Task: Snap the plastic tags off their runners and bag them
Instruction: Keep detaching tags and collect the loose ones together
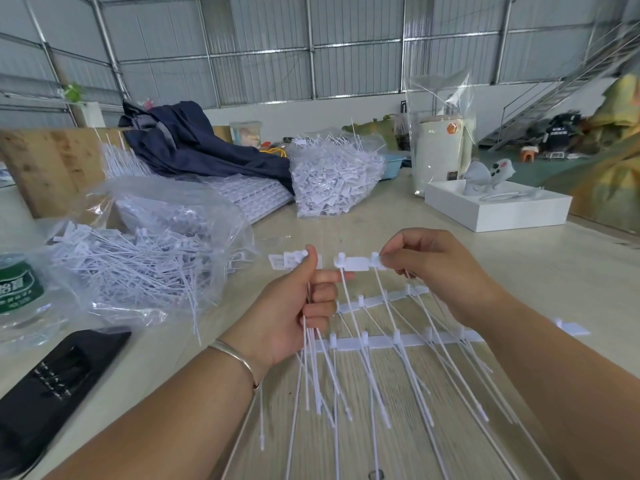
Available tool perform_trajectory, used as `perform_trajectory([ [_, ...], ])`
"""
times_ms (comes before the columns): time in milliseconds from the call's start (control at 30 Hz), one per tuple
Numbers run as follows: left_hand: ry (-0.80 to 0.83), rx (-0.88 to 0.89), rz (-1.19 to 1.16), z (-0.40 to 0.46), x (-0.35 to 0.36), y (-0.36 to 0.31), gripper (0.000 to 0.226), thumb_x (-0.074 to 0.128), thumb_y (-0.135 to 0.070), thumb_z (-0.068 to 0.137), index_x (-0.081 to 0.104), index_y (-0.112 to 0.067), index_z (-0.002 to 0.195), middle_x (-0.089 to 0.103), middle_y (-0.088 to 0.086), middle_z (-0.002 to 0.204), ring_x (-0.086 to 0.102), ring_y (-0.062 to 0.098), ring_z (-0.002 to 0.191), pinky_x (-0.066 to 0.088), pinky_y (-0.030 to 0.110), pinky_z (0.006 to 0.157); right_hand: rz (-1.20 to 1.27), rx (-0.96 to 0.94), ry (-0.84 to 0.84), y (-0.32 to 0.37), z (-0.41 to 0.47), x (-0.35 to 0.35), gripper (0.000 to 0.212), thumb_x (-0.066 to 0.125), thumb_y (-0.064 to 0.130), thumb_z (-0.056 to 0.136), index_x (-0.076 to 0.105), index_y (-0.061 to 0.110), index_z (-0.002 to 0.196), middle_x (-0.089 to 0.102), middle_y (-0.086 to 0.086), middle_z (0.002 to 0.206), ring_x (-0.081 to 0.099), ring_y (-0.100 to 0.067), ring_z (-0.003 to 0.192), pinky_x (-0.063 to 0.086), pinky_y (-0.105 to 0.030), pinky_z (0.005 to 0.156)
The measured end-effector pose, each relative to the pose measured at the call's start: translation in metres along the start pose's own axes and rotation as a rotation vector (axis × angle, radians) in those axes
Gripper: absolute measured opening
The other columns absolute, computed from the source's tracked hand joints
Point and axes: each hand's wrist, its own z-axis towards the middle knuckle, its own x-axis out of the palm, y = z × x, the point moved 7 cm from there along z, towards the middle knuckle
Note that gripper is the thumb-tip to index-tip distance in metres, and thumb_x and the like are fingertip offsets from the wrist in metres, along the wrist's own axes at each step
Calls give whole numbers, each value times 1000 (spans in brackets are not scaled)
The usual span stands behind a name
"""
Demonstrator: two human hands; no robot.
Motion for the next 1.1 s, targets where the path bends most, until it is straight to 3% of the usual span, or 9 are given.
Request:
perform_trajectory([
  [100, 64, 23, 44, -2, 4, -4, 44, 60, -57, 82, 51, -22, 56, 25, -8, 53, 20, 3, 37, 16, 15, 33, -25, -16, 15, -1, -1, 2, 13, 72, 10, 81, 71, 16, 70, 64, -3, 71, 56, -12, 69, 44, -25, 72],
  [233, 62, 96, 168, -3, 3, -7, 34, 81, -28, 63, 49, -26, 51, 20, -9, 54, 16, 3, 38, 15, 14, 32, -43, -27, 10, 0, -1, 3, 9, 74, 11, 80, 72, 14, 72, 61, -7, 71, 53, -20, 71, 43, -33, 74],
  [367, 40, 95, 115, 0, -2, -7, 35, 79, -22, 63, 45, -24, 57, 21, -9, 52, 17, 2, 36, 15, 15, 31, -58, -48, 8, 5, -3, 2, 6, 74, 14, 81, 72, 9, 76, 60, -6, 69, 52, -17, 68, 42, -32, 72],
  [467, 57, 93, 84, 0, -2, -8, 34, 78, -19, 64, 45, -24, 56, 21, -9, 50, 18, 2, 34, 14, 14, 31, -132, -77, -17, 8, -3, -1, 22, 77, 26, 79, 70, 5, 78, 56, -16, 68, 45, -15, 62, 38, -25, 64],
  [567, 74, 92, 82, -1, 0, -9, 32, 75, -18, 67, 47, -24, 54, 21, -9, 50, 17, 2, 35, 15, 14, 31, -227, -85, -39, 8, -2, -5, 34, 77, 37, 78, 67, 5, 75, 47, -4, 58, 37, -9, 51, 33, -17, 53],
  [667, 71, 94, 88, 0, 0, -8, 32, 76, -18, 68, 46, -23, 57, 19, -9, 52, 17, 2, 36, 16, 14, 31, -359, -112, -103, 10, -1, -12, 39, 77, 44, 75, 65, 7, 70, 43, 7, 51, 36, -6, 47, 32, -20, 52],
  [800, 64, 107, 102, 0, 1, -8, 31, 76, -18, 68, 49, -24, 52, 18, -8, 53, 16, 3, 37, 16, 15, 32, -518, -194, -166, 19, -4, -15, 43, 75, 47, 76, 63, 8, 67, 50, 0, 57, 41, -10, 55, 35, -29, 58],
  [967, 40, 112, 62, 0, -2, -11, 33, 75, -17, 67, 46, -24, 53, 19, -9, 52, 17, 3, 35, 16, 15, 31, -270, -94, -61, 12, -2, -14, 44, 78, 41, 76, 62, 0, 70, 42, 2, 55, 37, -8, 51, 31, -13, 50],
  [1100, 24, 80, 71, 0, -6, -9, 34, 74, -15, 67, 40, -22, 63, 19, -9, 52, 18, 2, 34, 15, 14, 31, -583, -35, -58, 4, -1, -17, 66, 71, 62, 73, 50, 0, 62, 40, 0, 55, 39, -12, 54, 33, -28, 58],
])
